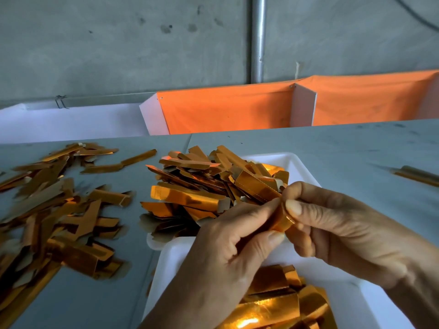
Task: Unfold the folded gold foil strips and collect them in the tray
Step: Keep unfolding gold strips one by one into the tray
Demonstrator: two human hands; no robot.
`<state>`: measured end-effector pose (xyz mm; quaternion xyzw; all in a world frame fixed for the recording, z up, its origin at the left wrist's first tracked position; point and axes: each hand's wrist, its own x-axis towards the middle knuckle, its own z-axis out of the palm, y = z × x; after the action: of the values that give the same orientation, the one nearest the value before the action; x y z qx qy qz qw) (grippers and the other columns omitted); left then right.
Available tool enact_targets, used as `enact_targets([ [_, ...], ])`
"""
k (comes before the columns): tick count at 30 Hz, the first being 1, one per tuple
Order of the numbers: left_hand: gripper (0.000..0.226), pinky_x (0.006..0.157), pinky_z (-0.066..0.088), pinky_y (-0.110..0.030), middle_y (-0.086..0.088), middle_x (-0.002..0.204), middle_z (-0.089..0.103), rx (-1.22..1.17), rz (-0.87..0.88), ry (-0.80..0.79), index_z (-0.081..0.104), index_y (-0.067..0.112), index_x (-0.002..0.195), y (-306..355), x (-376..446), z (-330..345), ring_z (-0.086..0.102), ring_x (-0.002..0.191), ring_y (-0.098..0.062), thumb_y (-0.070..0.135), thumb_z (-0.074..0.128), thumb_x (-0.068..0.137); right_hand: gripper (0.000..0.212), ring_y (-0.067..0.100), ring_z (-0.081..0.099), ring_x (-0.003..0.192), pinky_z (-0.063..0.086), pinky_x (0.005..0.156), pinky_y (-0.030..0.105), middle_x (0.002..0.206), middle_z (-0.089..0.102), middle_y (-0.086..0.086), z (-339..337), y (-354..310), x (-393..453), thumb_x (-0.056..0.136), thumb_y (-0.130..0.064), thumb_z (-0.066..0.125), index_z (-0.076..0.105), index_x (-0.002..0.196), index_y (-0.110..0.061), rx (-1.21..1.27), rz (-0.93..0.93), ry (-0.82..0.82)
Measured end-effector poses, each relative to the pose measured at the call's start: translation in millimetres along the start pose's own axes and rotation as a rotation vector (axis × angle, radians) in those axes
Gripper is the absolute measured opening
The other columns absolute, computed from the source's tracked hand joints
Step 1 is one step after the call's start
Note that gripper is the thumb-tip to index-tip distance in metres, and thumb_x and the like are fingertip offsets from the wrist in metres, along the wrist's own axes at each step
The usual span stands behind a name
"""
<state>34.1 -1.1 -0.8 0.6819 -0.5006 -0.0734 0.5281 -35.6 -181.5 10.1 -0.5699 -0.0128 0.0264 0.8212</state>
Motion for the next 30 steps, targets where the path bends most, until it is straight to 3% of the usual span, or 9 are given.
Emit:
enact_targets([
  [8, 0.041, 0.091, 0.047, -0.018, 0.017, 0.116, 0.063, 0.151, -0.033, -0.004, 0.057, 0.025, 0.13, -4, -2, 3, 0.054, 0.113, 0.002, 0.035, 0.054, 0.089, 0.033, 0.02, 0.061, 0.057, 0.051, 0.054, 0.024, 0.063, 0.057, 0.009, -8, -1, 2, 0.059, -0.027, 0.09, 0.064, 0.074, -0.014, -0.154, 0.113, -0.006],
  [14, 0.029, 0.072, 0.051, -0.036, 0.008, 0.094, 0.067, 0.233, -0.107, -0.095, 0.062, 0.028, 0.111, -4, -4, 7, 0.062, 0.087, -0.007, 0.046, 0.055, 0.088, 0.025, 0.02, 0.059, 0.056, 0.047, 0.053, 0.023, 0.061, 0.058, 0.007, -8, -2, 0, 0.071, -0.034, 0.082, 0.063, 0.069, -0.017, -0.43, 0.248, 0.0],
  [16, 0.037, 0.074, 0.053, -0.036, 0.006, 0.096, 0.069, 0.235, -0.113, -0.116, 0.062, 0.028, 0.11, -5, -4, 10, 0.064, 0.087, -0.006, 0.055, 0.052, 0.087, 0.026, 0.018, 0.056, 0.052, 0.046, 0.05, 0.023, 0.06, 0.056, 0.006, -5, -1, 1, 0.076, -0.033, 0.079, 0.062, 0.071, -0.013, -0.47, 0.217, 0.064],
  [18, 0.044, 0.076, 0.055, -0.027, 0.01, 0.102, 0.07, 0.306, -0.096, -0.048, 0.063, 0.029, 0.114, -7, -4, 10, 0.063, 0.092, 0.001, 0.059, 0.044, 0.088, 0.024, 0.018, 0.057, 0.054, 0.047, 0.051, 0.023, 0.061, 0.059, 0.008, -1, 3, 3, 0.077, -0.03, 0.069, 0.061, 0.079, -0.007, -0.482, 0.138, 0.146],
  [20, 0.038, 0.074, 0.053, -0.016, 0.012, 0.101, 0.068, 0.465, -0.051, 0.141, 0.064, 0.025, 0.117, -12, -2, 8, 0.062, 0.09, 0.001, 0.048, 0.045, 0.093, 0.019, 0.019, 0.063, 0.057, 0.05, 0.054, 0.022, 0.063, 0.063, 0.01, 3, 6, 6, 0.084, -0.023, 0.063, 0.061, 0.084, -0.005, -0.481, 0.026, 0.234],
  [23, 0.03, 0.081, 0.051, -0.017, 0.012, 0.106, 0.063, 0.645, -0.081, 0.325, 0.062, 0.021, 0.121, -17, 2, 7, 0.059, 0.095, -0.001, 0.028, 0.046, 0.096, 0.005, 0.015, 0.07, 0.068, 0.054, 0.061, 0.019, 0.07, 0.07, 0.006, 10, 11, 10, 0.09, -0.013, 0.062, 0.063, 0.086, -0.011, -0.526, -0.131, 0.361],
  [26, 0.036, 0.084, 0.046, -0.018, 0.018, 0.105, 0.055, 0.691, -0.17, 0.227, 0.059, 0.028, 0.122, -23, 1, 10, 0.051, 0.098, 0.001, 0.036, 0.037, 0.095, 0.007, -0.006, 0.063, 0.075, 0.045, 0.063, 0.004, 0.075, 0.069, -0.01, 9, 22, 16, 0.089, -0.02, 0.063, 0.063, 0.084, -0.025, -0.891, -0.241, 0.539],
  [30, 0.031, 0.081, 0.035, -0.009, 0.027, 0.095, 0.041, 0.677, -0.171, 0.162, 0.059, 0.034, 0.121, -27, 1, 10, 0.041, 0.095, 0.006, 0.037, 0.039, 0.097, 0.009, -0.01, 0.053, 0.071, 0.039, 0.063, 0.0, 0.076, 0.054, -0.026, 7, 33, 29, 0.092, -0.022, 0.059, 0.063, 0.088, -0.029, -1.175, -0.239, 0.589],
])
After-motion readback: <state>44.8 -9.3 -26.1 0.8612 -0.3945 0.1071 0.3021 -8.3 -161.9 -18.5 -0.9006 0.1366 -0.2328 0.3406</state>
